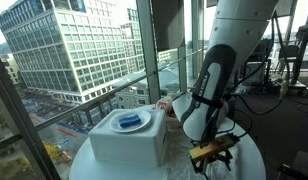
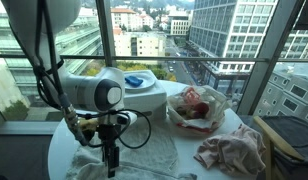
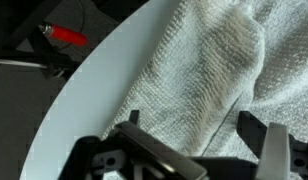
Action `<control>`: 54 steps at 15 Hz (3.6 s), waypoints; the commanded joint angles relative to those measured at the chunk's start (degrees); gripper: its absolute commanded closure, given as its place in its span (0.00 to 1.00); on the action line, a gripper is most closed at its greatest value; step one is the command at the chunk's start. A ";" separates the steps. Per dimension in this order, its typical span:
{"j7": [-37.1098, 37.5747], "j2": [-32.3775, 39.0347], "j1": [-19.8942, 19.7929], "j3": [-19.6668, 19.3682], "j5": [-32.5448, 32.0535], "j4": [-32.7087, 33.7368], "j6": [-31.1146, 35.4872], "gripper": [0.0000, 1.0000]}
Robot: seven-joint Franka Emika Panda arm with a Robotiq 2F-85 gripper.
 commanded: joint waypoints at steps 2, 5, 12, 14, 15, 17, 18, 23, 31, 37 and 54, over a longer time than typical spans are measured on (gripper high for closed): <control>2.22 2.69 -0.36 0.21 -0.98 3.42 -2.25 0.00; 2.57 4.27 -0.21 0.22 -0.95 4.60 -2.60 0.00; 6.88 1.96 1.20 -0.05 -1.53 3.35 -8.51 0.00; 8.06 1.86 1.19 0.14 -1.90 3.55 -10.42 0.00; 8.62 1.77 1.32 0.20 -2.33 3.54 -10.90 0.00; 10.18 1.32 1.91 -0.01 -3.87 3.35 -11.65 0.00; 11.04 1.13 2.07 -0.08 -4.70 3.36 -12.18 0.00; 16.01 -0.65 2.90 -0.02 -9.72 2.91 -14.45 0.00; 15.75 1.27 0.74 1.51 -11.17 4.89 -14.41 0.00; 15.22 1.74 0.35 3.08 -10.94 5.02 -11.69 0.00; 14.63 3.35 0.87 3.32 -11.41 5.42 -7.15 0.00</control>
